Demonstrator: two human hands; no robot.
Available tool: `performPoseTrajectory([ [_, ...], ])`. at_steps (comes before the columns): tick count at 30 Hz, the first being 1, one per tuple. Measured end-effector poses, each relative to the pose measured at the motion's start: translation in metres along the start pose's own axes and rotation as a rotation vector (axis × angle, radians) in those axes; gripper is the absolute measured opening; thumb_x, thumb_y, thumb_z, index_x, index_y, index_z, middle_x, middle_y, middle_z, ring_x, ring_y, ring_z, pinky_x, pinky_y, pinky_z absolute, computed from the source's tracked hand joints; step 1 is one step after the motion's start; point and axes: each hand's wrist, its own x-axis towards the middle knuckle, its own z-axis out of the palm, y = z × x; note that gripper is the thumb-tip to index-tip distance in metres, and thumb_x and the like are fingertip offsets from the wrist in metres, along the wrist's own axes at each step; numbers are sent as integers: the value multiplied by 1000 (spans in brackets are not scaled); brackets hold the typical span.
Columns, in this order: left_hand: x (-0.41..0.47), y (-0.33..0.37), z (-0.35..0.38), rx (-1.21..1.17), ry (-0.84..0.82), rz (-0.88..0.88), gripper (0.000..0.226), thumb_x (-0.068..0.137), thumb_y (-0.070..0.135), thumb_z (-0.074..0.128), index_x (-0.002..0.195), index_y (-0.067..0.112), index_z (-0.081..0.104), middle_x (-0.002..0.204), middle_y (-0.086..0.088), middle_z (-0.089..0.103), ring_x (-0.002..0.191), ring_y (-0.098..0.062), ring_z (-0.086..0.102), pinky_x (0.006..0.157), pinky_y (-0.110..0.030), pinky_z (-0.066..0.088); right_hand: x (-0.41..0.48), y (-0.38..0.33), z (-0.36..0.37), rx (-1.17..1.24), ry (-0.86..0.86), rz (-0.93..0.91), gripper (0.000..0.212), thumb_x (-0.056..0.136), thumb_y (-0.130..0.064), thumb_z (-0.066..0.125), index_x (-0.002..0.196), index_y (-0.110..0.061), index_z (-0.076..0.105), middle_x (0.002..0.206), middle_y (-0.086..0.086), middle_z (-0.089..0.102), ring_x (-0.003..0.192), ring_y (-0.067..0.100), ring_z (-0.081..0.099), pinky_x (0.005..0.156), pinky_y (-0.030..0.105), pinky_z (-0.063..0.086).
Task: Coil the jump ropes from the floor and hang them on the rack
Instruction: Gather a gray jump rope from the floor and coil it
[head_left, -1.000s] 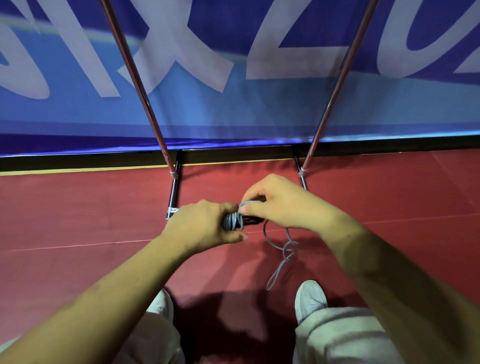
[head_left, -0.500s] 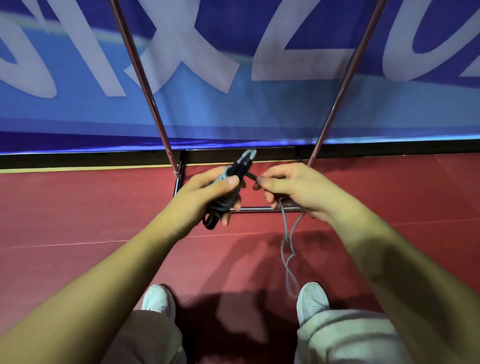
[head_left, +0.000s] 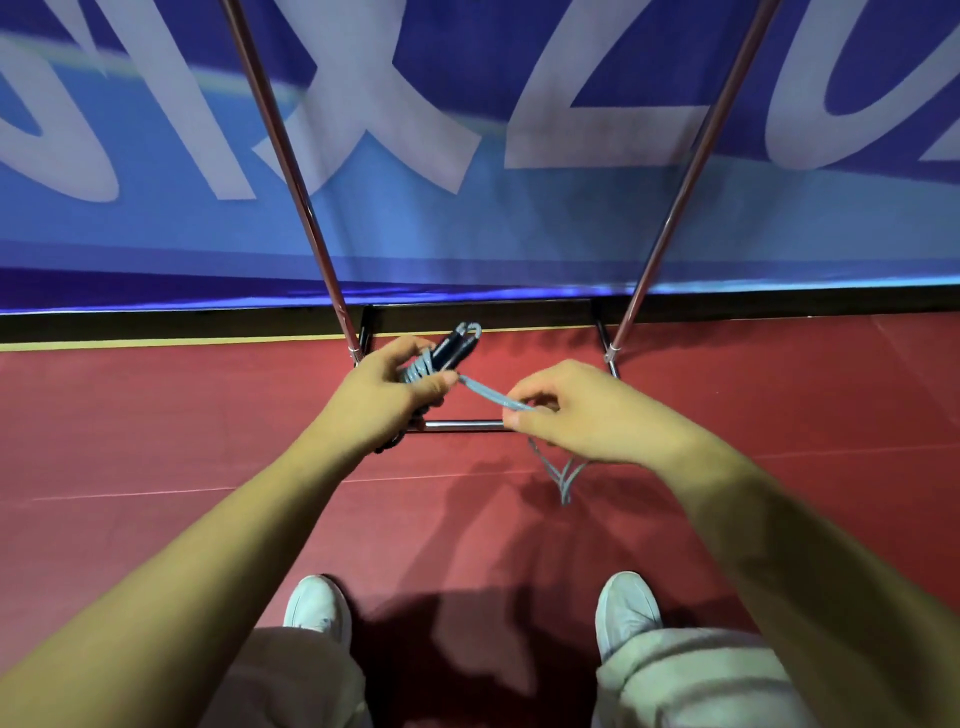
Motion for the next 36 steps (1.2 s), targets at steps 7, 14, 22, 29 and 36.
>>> performPoseTrajectory([
  [7,-7,-14,13,972,16,234,39,82,52,65,117,40,51,100,1,71,94,-31,66,67,-34,45,0,-15,9,-46,-54,-81,19,86,-25,69,73,-12,71,57,-1,47,51,7,34,49,24,29],
  [14,-17,-6,22,1036,-302,299,58,67,85,55,107,43,60,58,4,52,70,-19,59,62,-32,38,3,-1,3,30,114,-118,5,81,-22,76,77,-20,78,69,-7,72,65,2,61,64,19,46],
  [22,-20,2,16,-112,-447,207,14,95,34,58,86,23,61,71,-13,60,56,-22,53,49,-23,42,10,12,-4,233,136,24,16,93,-23,65,84,-16,76,58,2,62,53,12,56,56,29,47],
  [29,-7,0,14,-513,-299,52,44,95,40,48,134,20,50,78,-18,59,52,-26,53,57,-34,45,9,8,5,259,1,70,19,101,-19,50,110,-16,67,58,1,55,45,11,51,51,22,44],
  [36,-2,4,1,-241,24,-27,13,97,27,61,109,24,66,81,-19,65,51,-20,53,47,-26,45,2,0,-2,90,50,30,17,94,-29,61,91,-20,75,46,-18,50,47,-2,45,51,12,32],
])
